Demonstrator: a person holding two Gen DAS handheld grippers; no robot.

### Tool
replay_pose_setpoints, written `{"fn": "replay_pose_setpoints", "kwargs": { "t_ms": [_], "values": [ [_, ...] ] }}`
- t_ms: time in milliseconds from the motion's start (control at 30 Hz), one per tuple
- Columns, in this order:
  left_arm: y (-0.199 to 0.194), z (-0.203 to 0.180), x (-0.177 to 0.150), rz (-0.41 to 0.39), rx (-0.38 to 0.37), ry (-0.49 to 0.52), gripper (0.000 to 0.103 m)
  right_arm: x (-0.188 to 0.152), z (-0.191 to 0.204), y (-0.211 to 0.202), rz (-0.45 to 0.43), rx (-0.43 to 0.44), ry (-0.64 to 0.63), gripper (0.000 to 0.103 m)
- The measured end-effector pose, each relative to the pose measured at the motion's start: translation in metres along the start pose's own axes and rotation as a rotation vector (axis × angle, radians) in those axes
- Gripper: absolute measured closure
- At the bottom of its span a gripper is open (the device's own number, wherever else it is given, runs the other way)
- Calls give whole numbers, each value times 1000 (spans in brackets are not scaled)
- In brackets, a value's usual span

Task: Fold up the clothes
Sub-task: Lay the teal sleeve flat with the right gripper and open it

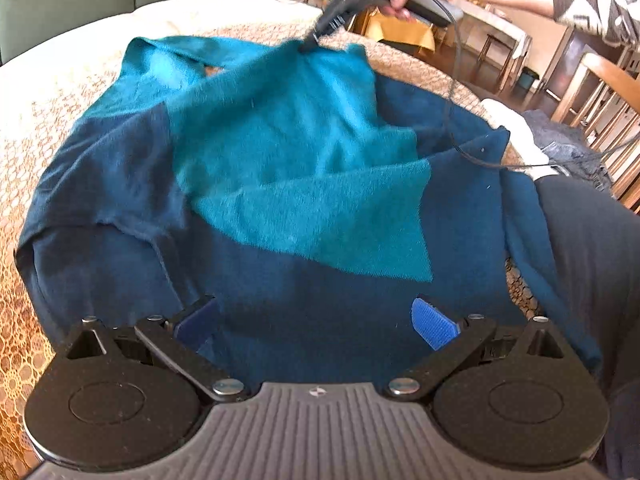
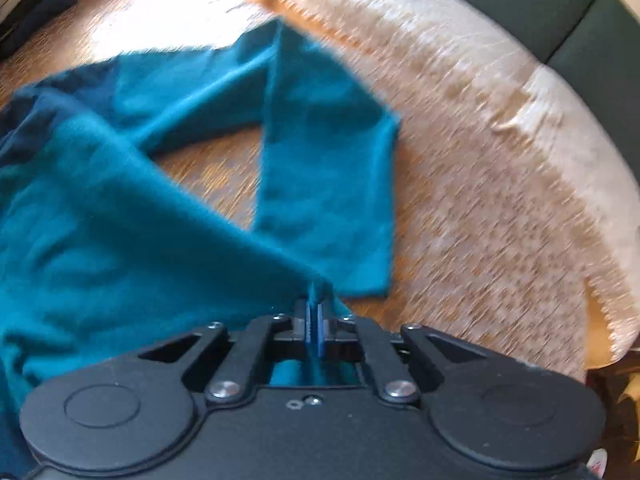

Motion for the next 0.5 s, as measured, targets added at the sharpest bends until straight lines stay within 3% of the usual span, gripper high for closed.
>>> {"fn": "replay_pose_setpoints", "kwargs": {
  "t_ms": [167,300,500],
  "values": [
    [3,-3,-4,0,33,14,0,25,-14,7,-71,-129,2,0],
    [2,-3,-5,-3,51,13,0,28,-9,13,-90,-184,-42,0],
    [1,-5,-8,6,72,25,0,-9,-19,-24,-57,-94,57,0]
  ]
}}
Point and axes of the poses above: each gripper's, at about its wrist camera, not at the fingertips, and y roughly the way its jaws point, z to its left, x to its top, the point moved 9 cm from there along y, roughly the way its jaws point, and after that the axes turned 8 degrees about -y, right-handed, at the moved point
